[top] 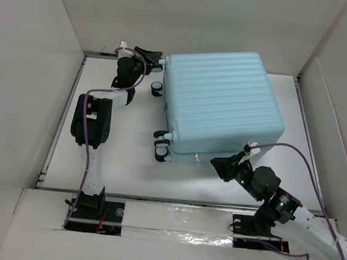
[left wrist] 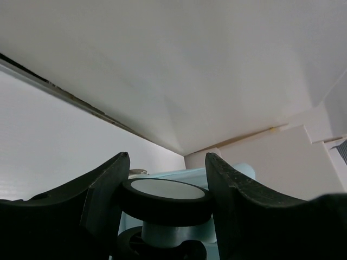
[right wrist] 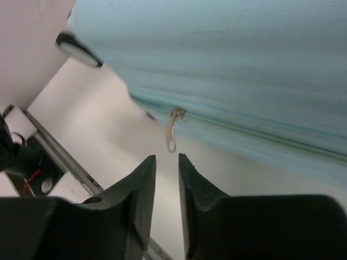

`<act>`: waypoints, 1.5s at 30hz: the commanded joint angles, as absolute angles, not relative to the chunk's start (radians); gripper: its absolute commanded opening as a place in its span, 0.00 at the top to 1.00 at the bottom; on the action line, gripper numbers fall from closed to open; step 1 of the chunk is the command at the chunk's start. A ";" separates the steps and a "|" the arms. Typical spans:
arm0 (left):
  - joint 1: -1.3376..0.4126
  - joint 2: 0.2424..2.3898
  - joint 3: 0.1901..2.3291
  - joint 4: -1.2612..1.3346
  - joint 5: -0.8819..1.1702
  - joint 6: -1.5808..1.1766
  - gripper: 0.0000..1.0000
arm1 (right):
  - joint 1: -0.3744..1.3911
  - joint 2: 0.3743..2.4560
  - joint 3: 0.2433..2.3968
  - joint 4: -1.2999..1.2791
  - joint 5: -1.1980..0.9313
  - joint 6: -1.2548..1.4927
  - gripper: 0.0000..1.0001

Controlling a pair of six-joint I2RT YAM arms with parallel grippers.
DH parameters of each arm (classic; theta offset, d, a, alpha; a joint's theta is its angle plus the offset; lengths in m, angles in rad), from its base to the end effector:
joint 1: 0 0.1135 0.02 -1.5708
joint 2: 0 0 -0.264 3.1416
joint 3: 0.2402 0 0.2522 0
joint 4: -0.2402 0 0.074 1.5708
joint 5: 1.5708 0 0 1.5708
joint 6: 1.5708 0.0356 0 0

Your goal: Pack the luggage

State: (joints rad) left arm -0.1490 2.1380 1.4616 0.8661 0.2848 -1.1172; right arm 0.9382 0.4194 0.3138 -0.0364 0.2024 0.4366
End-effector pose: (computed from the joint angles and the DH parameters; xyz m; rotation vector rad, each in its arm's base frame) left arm 0.4897 -0.0836 0.2500 -0.4631 1.4344 -1.2351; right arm 0.0865 0.1059 0.2394 -0.2895 1.7607 0.8386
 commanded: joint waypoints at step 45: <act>-0.066 1.353 0.937 0.683 0.294 -1.107 1.00 | 0.696 0.436 0.333 -0.137 -0.144 0.379 0.86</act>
State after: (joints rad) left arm -0.0700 1.4441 0.9310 0.3965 0.1917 -1.0233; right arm 0.6758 0.4164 0.3359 -0.1520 -0.1665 0.3706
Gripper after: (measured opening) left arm 0.516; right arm 0.143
